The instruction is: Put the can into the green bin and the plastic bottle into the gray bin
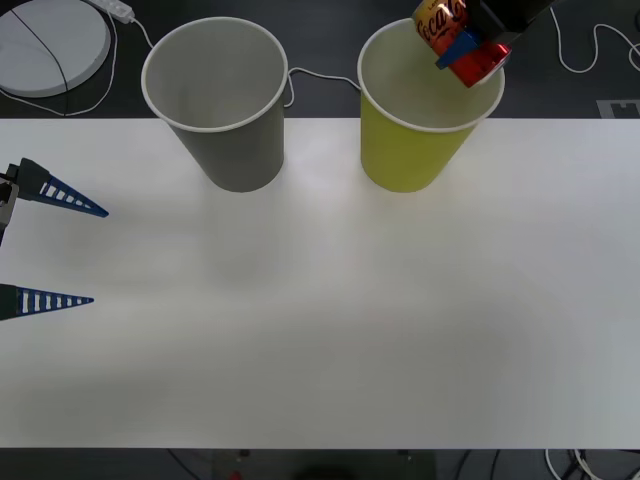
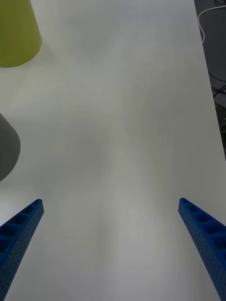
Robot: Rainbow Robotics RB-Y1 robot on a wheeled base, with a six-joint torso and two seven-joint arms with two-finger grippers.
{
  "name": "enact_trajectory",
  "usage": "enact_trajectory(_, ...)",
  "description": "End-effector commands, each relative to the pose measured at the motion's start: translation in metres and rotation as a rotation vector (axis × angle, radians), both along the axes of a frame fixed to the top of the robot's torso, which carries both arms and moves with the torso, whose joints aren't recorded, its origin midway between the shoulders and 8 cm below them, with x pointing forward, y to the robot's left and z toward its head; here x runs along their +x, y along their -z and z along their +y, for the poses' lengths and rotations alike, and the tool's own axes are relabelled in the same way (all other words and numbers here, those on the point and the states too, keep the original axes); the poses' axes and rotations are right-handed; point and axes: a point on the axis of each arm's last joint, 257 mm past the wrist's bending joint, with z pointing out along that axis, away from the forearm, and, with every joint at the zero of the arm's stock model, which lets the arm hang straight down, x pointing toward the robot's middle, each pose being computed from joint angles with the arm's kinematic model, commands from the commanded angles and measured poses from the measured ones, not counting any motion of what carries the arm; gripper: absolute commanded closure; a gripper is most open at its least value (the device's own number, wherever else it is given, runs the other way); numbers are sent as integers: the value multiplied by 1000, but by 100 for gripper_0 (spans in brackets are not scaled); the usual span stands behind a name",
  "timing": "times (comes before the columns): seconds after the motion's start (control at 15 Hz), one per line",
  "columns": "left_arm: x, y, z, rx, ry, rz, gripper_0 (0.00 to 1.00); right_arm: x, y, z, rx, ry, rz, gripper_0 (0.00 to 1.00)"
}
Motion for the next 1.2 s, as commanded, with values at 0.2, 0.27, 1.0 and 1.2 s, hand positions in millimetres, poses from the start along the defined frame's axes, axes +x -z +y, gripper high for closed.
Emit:
enact_trajectory(0.2,0,0,0,0,0,0,0,-5,-7,-6,16,-15,2,0)
enact_trajectory(0.27,0,0,0,0,0,0,0,-7,-11,-11,21,-29,2,0)
enact_trajectory(1.0,0,0,0,0,0,0,0,-72,-29,-71,137,-214,-72,0)
enact_trajectory(1.2,0,0,0,0,0,0,0,-96,-14,-95,130,-306,-111,0)
